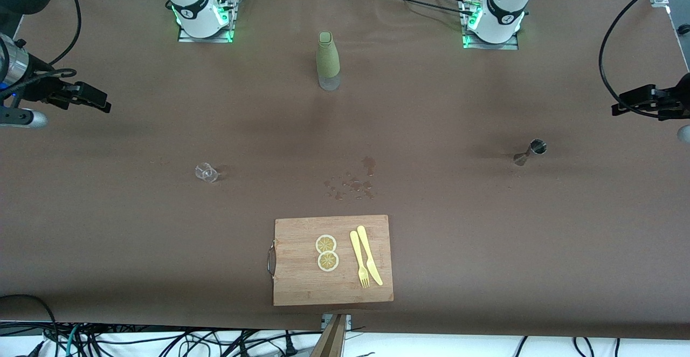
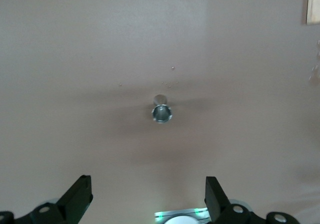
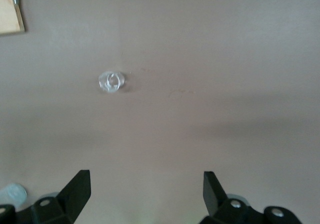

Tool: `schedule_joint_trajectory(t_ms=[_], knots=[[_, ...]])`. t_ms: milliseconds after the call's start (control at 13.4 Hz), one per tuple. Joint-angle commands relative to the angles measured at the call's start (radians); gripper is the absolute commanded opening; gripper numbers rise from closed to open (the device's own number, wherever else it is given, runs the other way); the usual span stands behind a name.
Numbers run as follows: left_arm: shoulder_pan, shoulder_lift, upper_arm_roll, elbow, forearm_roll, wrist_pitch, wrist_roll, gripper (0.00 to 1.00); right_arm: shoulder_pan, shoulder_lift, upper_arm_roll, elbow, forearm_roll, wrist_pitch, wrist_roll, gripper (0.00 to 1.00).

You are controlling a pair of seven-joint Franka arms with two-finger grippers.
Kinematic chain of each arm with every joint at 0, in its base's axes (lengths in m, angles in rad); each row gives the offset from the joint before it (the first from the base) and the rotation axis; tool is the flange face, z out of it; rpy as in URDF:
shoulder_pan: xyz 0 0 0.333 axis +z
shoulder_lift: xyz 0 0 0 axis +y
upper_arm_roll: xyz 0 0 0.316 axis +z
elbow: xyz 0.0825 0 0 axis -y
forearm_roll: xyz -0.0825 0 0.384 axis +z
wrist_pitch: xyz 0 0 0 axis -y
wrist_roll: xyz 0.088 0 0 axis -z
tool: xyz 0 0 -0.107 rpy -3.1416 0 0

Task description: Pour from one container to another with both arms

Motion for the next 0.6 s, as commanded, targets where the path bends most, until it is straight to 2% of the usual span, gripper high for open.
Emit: schedule_joint_trajectory(t_ms=[0,149,224,448,522], knots=[[0.037,0.001,0.042,-0.017,0.019,-0.006,0.211,1.00,-0.006,0.020,0.001,0.006,0.043,-0.038,-0.108,1.00],[0.103,0.032,0.075,-0.029,-0.037,-0.005,0.443,1.00,-0.026,0.043,-0.024,0.007,0.129,-0.040,-0.287,1.00],[0.129,0.049,0.121,-0.034,-0.103,-0.006,0.570,1.00,-0.028,0.063,-0.040,0.010,0.164,-0.040,-0.379,1.00],[0.152,0.165,0.336,-0.130,-0.406,0.000,0.986,1.00,-0.041,0.118,-0.051,0.019,0.187,-0.026,-0.594,1.00],[0.158,0.188,0.373,-0.170,-0.468,0.003,1.096,1.00,-0.054,0.141,-0.051,0.033,0.225,-0.024,-0.663,1.00]])
